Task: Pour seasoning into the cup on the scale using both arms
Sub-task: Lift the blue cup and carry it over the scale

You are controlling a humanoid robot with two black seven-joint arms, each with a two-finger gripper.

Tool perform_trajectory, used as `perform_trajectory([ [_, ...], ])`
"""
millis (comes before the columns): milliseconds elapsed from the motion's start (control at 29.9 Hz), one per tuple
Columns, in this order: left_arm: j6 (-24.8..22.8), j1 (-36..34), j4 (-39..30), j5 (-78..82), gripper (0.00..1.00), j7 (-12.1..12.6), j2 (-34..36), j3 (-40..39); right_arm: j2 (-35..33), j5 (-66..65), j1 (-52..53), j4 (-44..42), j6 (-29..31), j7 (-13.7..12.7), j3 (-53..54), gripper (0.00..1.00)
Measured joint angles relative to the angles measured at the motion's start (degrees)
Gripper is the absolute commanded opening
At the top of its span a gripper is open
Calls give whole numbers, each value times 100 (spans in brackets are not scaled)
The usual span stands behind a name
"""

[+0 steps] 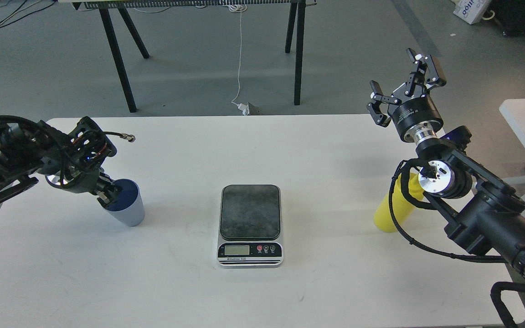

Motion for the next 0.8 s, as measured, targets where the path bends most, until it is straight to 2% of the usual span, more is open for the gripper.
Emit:
perform_trajectory([
  [134,-1,-128,-12,0,8,0,9,-16,2,0,-7,-1,0,0,0,99],
  [334,-2,-940,-1,2,8,1,-88,-43,1,0,-9,-14,-8,0,0,99],
  [468,-1,-1336,-1,1,8,1,-557,-50,1,0,48,-16,-19,0,0,99],
  [802,-2,-1720,-101,1,7,0,-1749,-60,7,-8,82,-101,-37,0,1,99],
])
